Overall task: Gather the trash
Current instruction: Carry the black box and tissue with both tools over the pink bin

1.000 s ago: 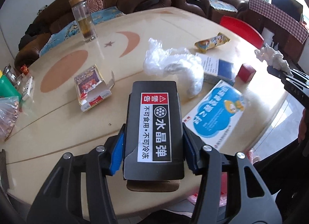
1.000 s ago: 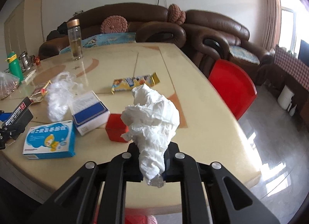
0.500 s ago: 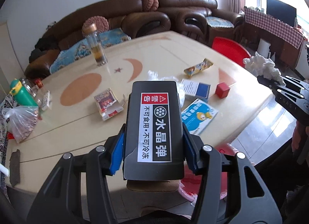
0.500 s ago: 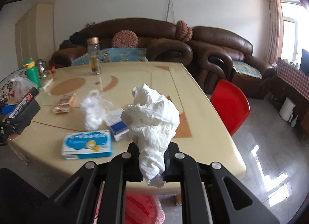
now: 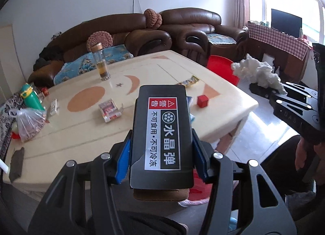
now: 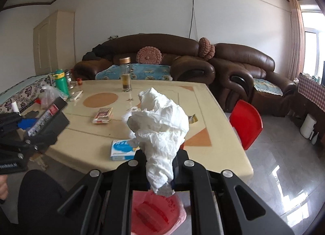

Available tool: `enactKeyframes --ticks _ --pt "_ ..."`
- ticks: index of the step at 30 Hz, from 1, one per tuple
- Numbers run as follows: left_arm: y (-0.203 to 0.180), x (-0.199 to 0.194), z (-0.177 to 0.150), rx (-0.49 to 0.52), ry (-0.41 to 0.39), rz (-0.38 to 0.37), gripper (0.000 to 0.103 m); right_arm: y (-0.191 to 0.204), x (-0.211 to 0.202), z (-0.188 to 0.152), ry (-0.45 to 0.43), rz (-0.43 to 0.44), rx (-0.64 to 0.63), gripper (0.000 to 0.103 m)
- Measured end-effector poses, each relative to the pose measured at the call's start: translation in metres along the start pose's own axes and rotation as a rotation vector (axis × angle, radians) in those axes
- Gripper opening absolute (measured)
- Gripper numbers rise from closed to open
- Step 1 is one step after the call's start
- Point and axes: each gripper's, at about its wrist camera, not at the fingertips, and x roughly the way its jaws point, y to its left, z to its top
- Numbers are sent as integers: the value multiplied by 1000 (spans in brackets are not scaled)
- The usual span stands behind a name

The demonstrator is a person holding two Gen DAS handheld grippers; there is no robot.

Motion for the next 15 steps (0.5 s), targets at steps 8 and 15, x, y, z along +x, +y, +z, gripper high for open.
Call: enactKeyframes --ticks 8,15 --pt "-28 6 -28 15 42 -57 53 13 -9 -21 47 20 -13 13" --pt "-42 28 -47 17 88 -75 53 16 4 -41 123 48 9 13"
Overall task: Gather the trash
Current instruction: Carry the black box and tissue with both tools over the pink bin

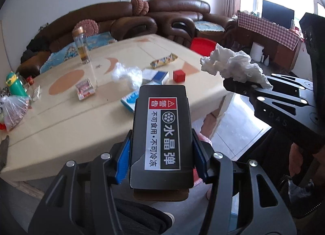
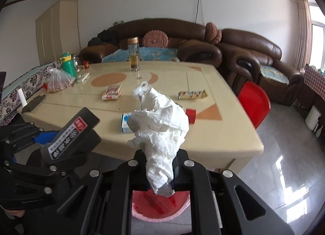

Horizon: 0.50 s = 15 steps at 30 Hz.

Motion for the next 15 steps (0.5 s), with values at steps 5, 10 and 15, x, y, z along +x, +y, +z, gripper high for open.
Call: enactKeyframes --ticks 5,10,15 --pt "-1 21 -9 -18 46 -3 53 -2 17 -16 59 14 0 13" --pt "-4 47 -18 -35 101 -25 53 -7 39 -33 122 27 23 13" --pt "-4 75 -26 -46 167 -39 53 -10 58 -47 177 41 33 13"
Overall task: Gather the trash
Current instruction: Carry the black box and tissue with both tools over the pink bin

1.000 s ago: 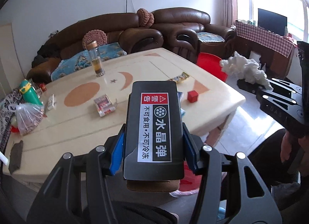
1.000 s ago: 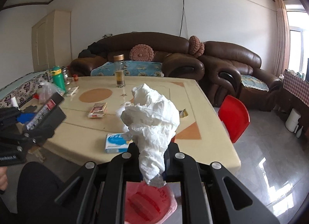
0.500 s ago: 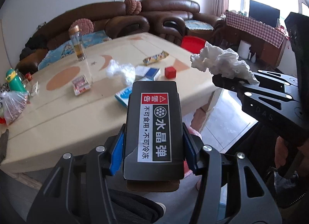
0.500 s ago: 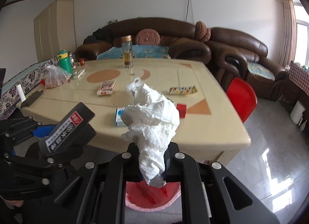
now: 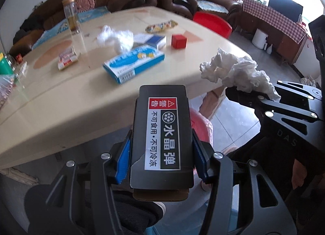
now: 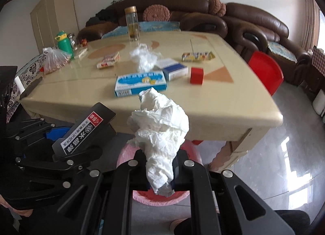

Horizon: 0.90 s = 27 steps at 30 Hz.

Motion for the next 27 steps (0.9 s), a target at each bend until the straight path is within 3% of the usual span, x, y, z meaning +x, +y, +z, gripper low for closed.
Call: enactKeyframes --ticks 12,27 --pt "-4 67 -15 -31 154 -31 53 -12 61 -26 155 32 22 13" --pt "13 137 -27 -127 314 -8 53 -24 133 -44 323 70 36 13"
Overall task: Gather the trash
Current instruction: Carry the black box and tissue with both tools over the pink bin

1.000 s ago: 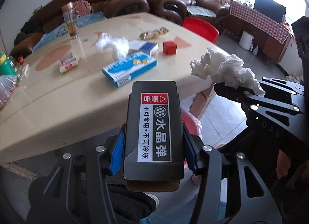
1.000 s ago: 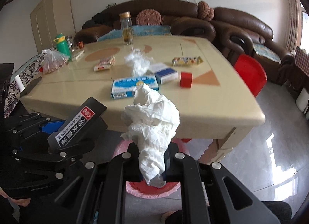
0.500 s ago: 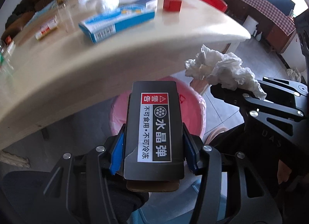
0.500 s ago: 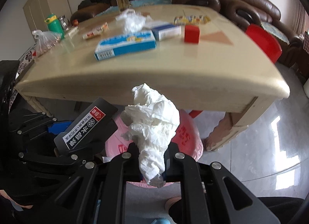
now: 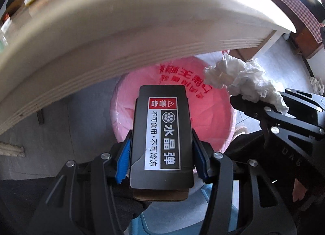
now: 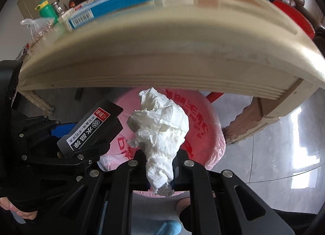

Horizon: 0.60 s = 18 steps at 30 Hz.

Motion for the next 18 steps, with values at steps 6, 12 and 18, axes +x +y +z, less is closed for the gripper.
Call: enactKeyframes --ticks 6,12,18 --pt "6 23 7 -50 49 -14 53 -3 21 3 42 -1 -6 13" --pt "10 43 11 -81 99 -48 53 -8 40 3 90 15 -5 13" --pt "13 55 7 -105 141 -60 53 -10 57 7 133 35 5 13"
